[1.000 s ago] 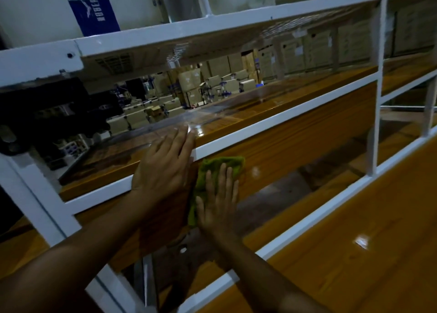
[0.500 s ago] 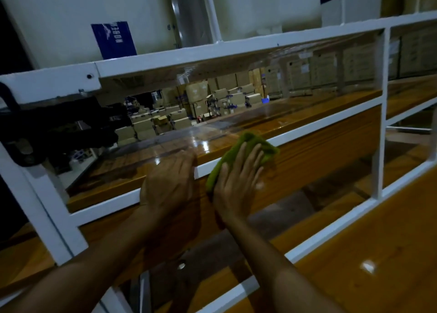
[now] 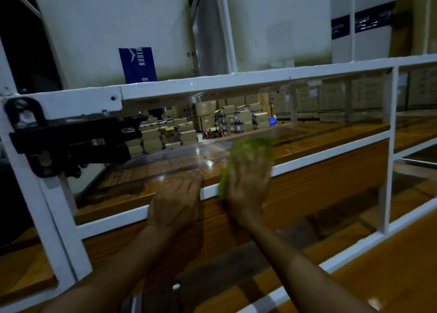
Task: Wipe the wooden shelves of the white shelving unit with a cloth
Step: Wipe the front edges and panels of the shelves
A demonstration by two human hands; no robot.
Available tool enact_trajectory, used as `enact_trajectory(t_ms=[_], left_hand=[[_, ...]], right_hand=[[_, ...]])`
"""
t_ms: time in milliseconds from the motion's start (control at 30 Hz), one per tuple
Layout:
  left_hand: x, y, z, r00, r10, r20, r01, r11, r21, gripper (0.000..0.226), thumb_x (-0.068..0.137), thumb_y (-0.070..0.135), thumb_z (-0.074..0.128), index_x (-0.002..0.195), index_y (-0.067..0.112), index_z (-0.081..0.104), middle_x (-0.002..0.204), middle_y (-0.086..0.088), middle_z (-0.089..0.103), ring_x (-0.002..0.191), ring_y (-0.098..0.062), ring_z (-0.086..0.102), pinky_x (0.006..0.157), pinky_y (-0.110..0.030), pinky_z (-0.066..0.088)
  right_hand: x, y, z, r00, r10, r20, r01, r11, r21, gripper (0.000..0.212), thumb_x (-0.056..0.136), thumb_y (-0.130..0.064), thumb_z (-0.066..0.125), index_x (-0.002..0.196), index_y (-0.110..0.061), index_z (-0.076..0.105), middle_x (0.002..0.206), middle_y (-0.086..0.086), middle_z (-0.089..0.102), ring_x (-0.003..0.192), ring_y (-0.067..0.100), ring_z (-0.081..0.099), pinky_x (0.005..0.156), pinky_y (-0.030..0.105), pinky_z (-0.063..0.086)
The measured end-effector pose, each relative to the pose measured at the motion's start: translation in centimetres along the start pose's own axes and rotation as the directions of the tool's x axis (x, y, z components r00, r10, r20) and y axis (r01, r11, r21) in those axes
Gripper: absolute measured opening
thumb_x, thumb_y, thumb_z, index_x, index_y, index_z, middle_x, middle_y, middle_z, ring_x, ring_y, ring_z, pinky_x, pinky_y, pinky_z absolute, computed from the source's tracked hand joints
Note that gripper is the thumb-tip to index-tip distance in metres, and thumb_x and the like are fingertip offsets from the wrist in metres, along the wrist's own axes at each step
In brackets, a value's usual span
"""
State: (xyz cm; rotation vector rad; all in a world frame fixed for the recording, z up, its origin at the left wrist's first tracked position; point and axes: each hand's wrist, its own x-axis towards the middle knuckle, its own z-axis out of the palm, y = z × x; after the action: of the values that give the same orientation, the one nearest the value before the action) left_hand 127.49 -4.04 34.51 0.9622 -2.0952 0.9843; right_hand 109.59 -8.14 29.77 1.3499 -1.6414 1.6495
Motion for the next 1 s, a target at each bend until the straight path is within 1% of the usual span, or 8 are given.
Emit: enact_trajectory(t_ms=[100,167,367,500,667,767,867,1000], left_hand=[[-0.1,0.2,0.5,0.999,-0.019,-0.026,0.019,1.000,-0.004,0.046,0.089,0.032,0.043,0.112,0.000,0.068,0.095,-0.018,0.072,0.078,-0.031,0.070,0.068,-0.036,0.056],[0.2,0.3,0.3,0.998,-0.004,-0.058,0.005,1.000,0.018,0.043,0.087,0.029,0.043,0.109,0.002,0.069,0.091,-0.016,0.072,0.075,-0.030,0.069,0.065,-0.034,0.055],[2.8,0.5,-0.8,0.991,-0.120,0.067,0.122,0.992,-0.023,0.028,0.091,0.032,0.043,0.084,0.018,0.066,0.068,-0.001,0.062,0.052,-0.017,0.050,0.049,-0.023,0.023],[4.7,0.3,-0.1,0.967,-0.197,0.164,0.208,0.977,-0.047,0.052,0.092,0.043,0.024,0.084,0.017,0.069,0.069,-0.005,0.064,0.054,-0.019,0.046,0.050,-0.030,0.022],[3.6,1.5,-0.2,0.985,-0.138,0.100,0.148,0.984,-0.102,0.051,0.090,0.049,0.029,0.089,0.019,0.070,0.073,-0.003,0.069,0.054,-0.017,0.054,0.051,-0.023,0.027],[2.9,1.5,0.4,0.990,-0.003,0.142,-0.001,1.000,0.030,0.045,0.096,0.044,0.032,0.113,0.015,0.063,0.100,-0.009,0.070,0.080,-0.024,0.066,0.059,-0.029,0.049],[2.9,1.4,1.0,0.976,0.045,0.215,-0.069,0.992,0.104,0.051,0.098,0.044,0.032,0.133,0.012,0.052,0.126,-0.014,0.062,0.104,-0.029,0.063,0.070,-0.038,0.054],[3.1,1.8,1.1,0.969,0.085,0.232,-0.125,0.979,0.160,0.049,0.098,0.043,0.033,0.131,0.013,0.054,0.122,-0.012,0.064,0.101,-0.027,0.064,0.071,-0.036,0.051]], right_hand=[[-1.7,-1.6,0.1,0.900,-0.423,0.103,0.409,0.903,0.134,0.047,0.099,-0.043,0.040,0.133,-0.018,0.061,0.138,0.008,0.057,0.137,0.030,0.043,0.120,0.053,0.018],[-0.2,-0.6,-0.6,0.848,-0.511,0.140,0.491,0.857,0.159,0.044,0.099,-0.043,0.043,0.125,-0.015,0.065,0.126,0.008,0.064,0.123,0.028,0.053,0.113,0.048,0.027],[6.1,0.9,-2.3,0.920,-0.244,0.307,0.260,0.966,-0.011,0.045,0.099,-0.041,0.033,0.081,-0.019,0.067,0.077,0.003,0.065,0.071,0.022,0.059,0.075,0.037,0.046],[5.6,-2.2,-1.2,0.859,-0.315,0.404,0.396,0.908,-0.134,0.037,0.097,-0.034,0.040,0.068,-0.020,0.057,0.064,0.001,0.055,0.059,0.026,0.053,0.068,0.037,0.045],[2.1,-1.2,-1.7,0.878,-0.413,0.243,0.370,0.906,0.204,0.042,0.104,-0.036,0.033,0.108,-0.019,0.071,0.108,0.004,0.070,0.104,0.024,0.060,0.102,0.044,0.036],[0.8,3.0,-1.7,0.875,-0.448,0.183,0.433,0.894,0.118,0.053,0.106,-0.042,0.027,0.148,-0.017,0.046,0.155,0.013,0.042,0.146,0.030,0.033,0.120,0.050,0.018],[-0.3,5.2,-0.5,0.972,-0.215,0.097,0.207,0.975,0.083,0.058,0.106,-0.044,0.023,0.158,-0.018,0.026,0.167,0.012,0.016,0.155,0.030,0.008,0.122,0.058,0.009],[-1.6,2.0,0.3,0.989,0.135,0.066,-0.140,0.987,0.078,0.062,0.106,-0.041,0.018,0.161,-0.013,0.011,0.168,0.016,0.004,0.155,0.032,0.001,0.121,0.061,0.011]])
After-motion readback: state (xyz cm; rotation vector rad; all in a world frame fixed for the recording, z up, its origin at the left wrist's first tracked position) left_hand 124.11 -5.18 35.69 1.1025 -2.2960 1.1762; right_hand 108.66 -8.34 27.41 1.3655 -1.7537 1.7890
